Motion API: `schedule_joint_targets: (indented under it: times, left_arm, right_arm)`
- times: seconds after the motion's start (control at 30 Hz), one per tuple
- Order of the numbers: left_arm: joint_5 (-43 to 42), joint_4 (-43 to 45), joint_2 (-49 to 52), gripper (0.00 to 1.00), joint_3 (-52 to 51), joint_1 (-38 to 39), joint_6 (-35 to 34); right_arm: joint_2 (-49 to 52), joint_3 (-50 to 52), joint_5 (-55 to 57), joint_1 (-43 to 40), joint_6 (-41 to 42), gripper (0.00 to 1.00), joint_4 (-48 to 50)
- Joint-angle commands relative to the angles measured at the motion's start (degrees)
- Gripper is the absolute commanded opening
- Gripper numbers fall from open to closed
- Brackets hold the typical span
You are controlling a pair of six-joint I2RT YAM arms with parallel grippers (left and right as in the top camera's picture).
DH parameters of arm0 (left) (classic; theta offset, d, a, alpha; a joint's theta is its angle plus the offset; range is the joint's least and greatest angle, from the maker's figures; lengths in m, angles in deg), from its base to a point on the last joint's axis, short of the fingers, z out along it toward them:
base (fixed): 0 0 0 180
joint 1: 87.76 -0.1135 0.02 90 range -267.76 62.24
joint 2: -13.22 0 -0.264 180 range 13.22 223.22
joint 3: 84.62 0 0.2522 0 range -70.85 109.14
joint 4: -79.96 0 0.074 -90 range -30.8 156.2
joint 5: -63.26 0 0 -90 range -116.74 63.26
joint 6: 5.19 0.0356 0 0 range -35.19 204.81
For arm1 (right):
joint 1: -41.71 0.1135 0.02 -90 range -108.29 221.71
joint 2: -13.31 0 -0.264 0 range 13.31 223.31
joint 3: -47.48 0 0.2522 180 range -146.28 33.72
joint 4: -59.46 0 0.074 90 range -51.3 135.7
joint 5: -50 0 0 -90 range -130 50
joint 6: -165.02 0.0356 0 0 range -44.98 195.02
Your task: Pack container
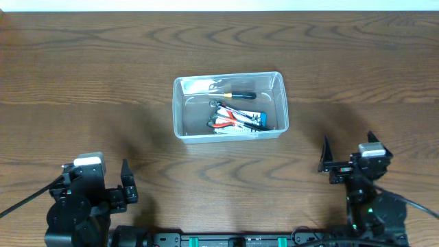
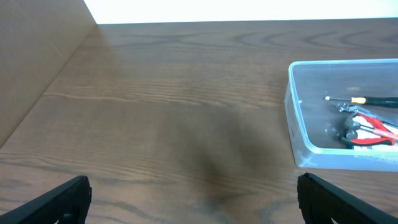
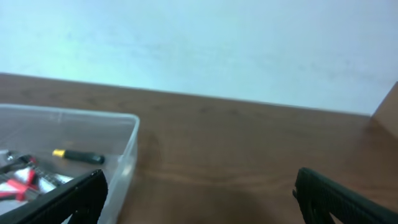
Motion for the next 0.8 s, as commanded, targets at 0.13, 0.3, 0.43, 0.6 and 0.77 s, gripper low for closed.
schedule_joint_targets:
  times: [0.13, 0.3, 0.43, 0.6, 0.77]
  left_arm:
    - [0.7, 0.0, -0.3, 0.98, -0.1, 0.2, 0.0]
    - [0.7, 0.0, -0.3, 0.98, -0.1, 0.2, 0.0]
    - [0.7, 0.0, -0.3, 0.98, -0.1, 0.2, 0.0]
    - [0.7, 0.0, -0.3, 0.98, -0.1, 0.2, 0.0]
    - [0.7, 0.0, -0.3, 0.98, -0.1, 0.2, 0.0]
  right_arm:
    - [-4.9, 9.1, 0.6, -0.6, -2.6, 0.99, 7.4]
    - [-4.9, 12.4, 2.6, -0.6, -2.5, 0.99, 6.9]
    - [-4.9, 13.1, 3.4, -0.6, -2.6, 0.99, 6.9]
    - [-4.9, 13.1, 3.2, -0.6, -1.9, 0.99, 6.9]
    - [-4.9, 13.1, 3.2, -0.6, -2.0, 0.99, 7.0]
